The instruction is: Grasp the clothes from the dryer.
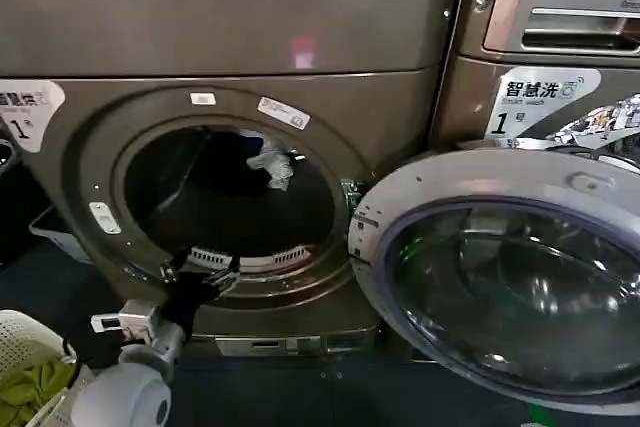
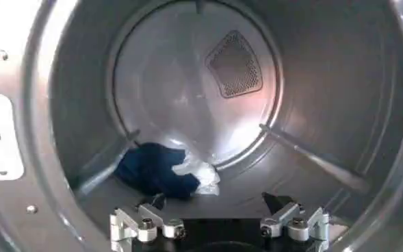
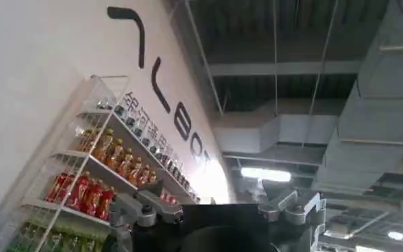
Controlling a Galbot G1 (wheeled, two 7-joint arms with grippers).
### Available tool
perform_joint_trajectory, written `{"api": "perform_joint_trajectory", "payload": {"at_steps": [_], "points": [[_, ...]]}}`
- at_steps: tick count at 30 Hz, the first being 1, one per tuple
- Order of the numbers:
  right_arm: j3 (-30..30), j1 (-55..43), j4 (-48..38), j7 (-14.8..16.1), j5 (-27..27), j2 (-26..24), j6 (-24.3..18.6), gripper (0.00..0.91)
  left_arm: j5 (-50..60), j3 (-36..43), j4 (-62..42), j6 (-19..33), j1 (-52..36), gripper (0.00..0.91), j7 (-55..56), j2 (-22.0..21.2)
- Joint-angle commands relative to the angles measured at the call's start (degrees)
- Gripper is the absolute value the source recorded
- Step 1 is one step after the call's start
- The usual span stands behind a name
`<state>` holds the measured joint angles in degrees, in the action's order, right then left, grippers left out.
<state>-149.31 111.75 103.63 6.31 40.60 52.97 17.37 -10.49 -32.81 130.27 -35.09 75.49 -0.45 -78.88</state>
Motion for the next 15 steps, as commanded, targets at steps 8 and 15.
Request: {"api": "perform_joint_trajectory", "payload": {"at_steps": [8,15], "points": [[0.1,-0.1,0.2,0.1,-0.1,0.0,0.0,0.907,0.0,0.0,-0.4,0.0,-0.5,0.907,0.0,-0.1],[0.0,-0.1,0.2,0.1,-0.1,-0.1,0.0,0.907,0.0,0.0,-0.4,0.0,-0.6,0.907,0.0,-0.2]]}}
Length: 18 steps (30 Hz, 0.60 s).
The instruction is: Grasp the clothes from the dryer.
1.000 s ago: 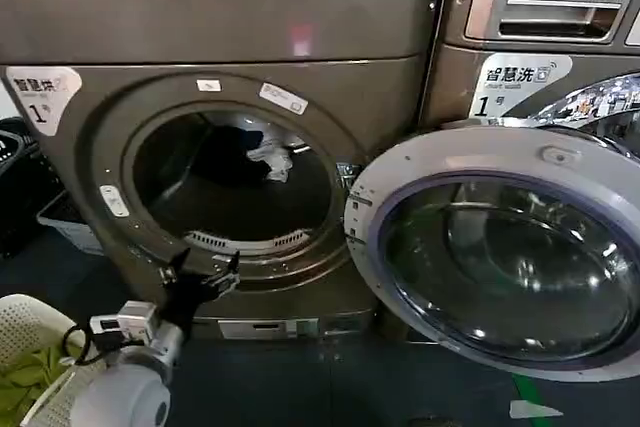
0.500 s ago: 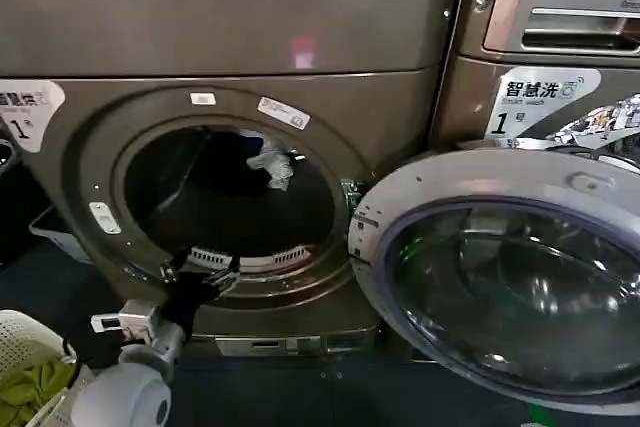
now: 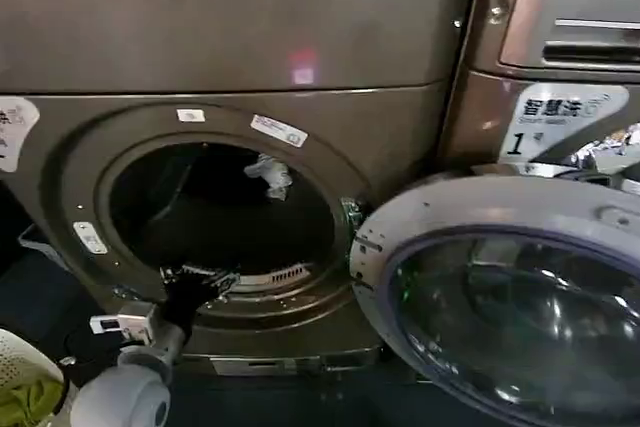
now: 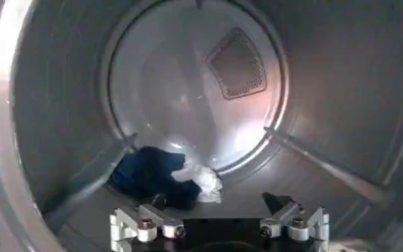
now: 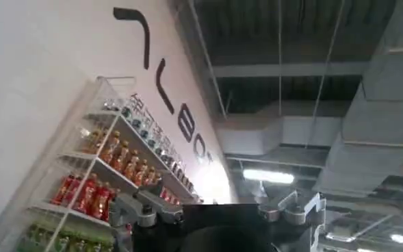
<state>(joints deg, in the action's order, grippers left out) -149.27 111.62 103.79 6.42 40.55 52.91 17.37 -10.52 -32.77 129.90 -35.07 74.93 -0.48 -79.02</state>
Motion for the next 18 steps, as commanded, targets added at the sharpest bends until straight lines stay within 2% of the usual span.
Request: {"api": "perform_joint_trajectory", "payload": {"at_steps": [1,18], "points": [[-0.1,0.0,0.0,0.0,0.0,-0.1,0.0,0.907,0.0,0.0,-0.1,0.0,0.0,0.907,0.0,-0.1],[-0.9,0.8,-0.2,0.0,-0.1,-0.2,0.0,0.907,-0.2,-0.1,-0.1,0.0,-0.3,0.907,0.0,0.0]]}}
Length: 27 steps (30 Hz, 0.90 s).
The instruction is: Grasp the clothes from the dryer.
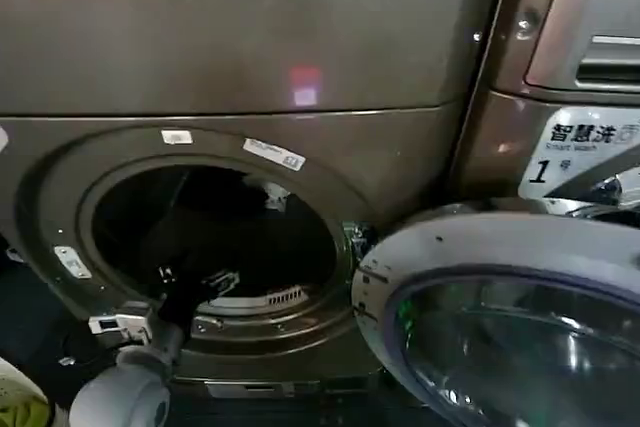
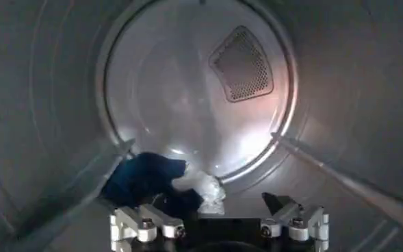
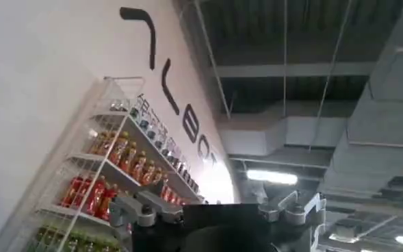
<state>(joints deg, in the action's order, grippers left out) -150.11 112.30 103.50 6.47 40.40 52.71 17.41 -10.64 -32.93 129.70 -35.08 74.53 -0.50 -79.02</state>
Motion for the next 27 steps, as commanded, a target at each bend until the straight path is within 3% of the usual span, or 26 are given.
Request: {"api": "perform_joint_trajectory", "payload": {"at_steps": [1,17,27], "points": [[-0.1,0.1,0.1,0.0,0.1,0.0,0.0,0.907,0.0,0.0,0.1,0.0,0.1,0.907,0.0,0.0],[-0.4,0.4,0.1,-0.2,0.4,0.2,-0.6,0.907,0.0,-0.1,-0.5,0.2,-0.3,0.907,0.0,-0.1],[-1.0,0.7,0.1,0.0,0.5,0.0,-0.5,0.907,-0.3,1.3,-9.0,3.4,-9.7,0.907,0.1,0.1]]}}
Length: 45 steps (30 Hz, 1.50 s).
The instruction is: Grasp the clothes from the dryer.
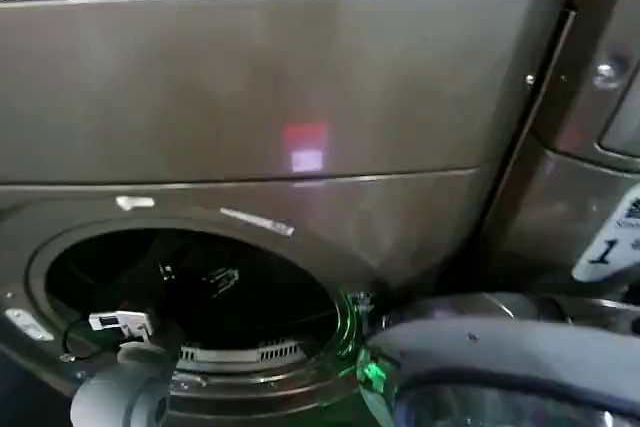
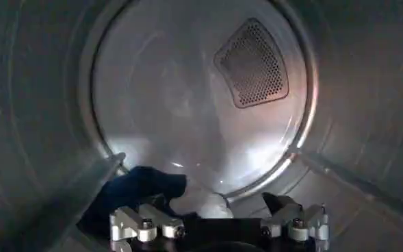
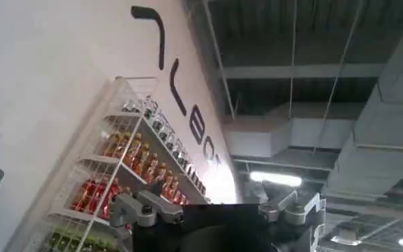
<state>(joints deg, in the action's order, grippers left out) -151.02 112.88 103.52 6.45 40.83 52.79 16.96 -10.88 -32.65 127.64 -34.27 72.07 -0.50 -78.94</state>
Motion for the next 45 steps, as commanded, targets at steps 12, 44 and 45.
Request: {"api": "perform_joint_trajectory", "payload": {"at_steps": [12,44,45], "points": [[-2.1,1.5,-0.7,0.2,0.9,-0.1,0.0,0.907,0.7,5.2,-23.5,4.9,-20.8,0.907,0.1,-0.8],[-3.4,1.9,-0.5,0.4,2.5,-0.3,0.2,0.907,5.9,11.8,-70.3,13.8,-54.3,0.907,0.5,-4.9],[-3.4,1.8,-0.5,0.4,2.5,-0.3,0.2,0.907,6.3,11.8,-72.0,14.1,-55.2,0.907,0.4,-5.1]]}}
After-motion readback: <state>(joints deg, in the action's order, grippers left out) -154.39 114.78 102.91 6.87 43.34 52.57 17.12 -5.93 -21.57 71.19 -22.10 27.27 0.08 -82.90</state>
